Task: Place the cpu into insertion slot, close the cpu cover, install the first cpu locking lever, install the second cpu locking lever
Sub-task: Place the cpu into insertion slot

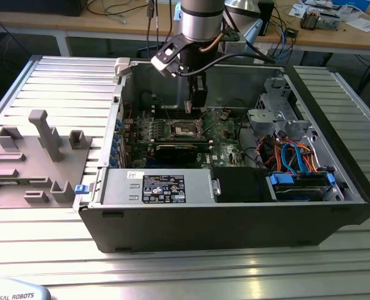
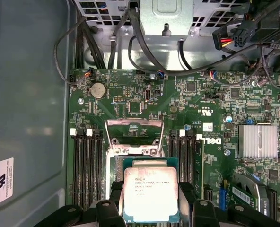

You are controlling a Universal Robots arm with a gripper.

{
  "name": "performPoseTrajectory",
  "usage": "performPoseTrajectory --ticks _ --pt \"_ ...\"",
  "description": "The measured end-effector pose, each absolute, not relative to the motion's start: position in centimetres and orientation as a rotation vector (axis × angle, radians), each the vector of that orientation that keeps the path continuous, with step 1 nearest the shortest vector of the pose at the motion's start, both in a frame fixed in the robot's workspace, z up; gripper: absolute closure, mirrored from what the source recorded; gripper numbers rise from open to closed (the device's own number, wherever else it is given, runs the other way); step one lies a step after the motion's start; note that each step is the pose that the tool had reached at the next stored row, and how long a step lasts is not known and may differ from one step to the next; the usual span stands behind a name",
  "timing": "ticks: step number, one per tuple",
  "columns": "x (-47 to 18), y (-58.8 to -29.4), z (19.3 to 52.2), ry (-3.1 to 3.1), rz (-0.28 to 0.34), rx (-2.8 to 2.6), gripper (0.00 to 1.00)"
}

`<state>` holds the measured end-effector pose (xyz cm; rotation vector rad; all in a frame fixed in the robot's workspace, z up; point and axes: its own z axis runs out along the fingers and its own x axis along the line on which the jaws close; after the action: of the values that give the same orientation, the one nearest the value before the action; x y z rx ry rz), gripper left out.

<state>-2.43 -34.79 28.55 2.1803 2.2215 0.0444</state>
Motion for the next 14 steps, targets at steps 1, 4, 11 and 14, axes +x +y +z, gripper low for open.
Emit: performPoseTrajectory --ticks 1,4,11,14 --pt "-2.43 -34.78 28.54 2.222 0.045 2.180 0.46" --pt "-2.58 -34.75 28.36 2.222 0.045 2.180 0.46" --pt "-2.76 -34.75 27.86 2.222 0.045 2.180 0.46" --pt "-2.76 -34.76 27.85 2.222 0.045 2.180 0.46"
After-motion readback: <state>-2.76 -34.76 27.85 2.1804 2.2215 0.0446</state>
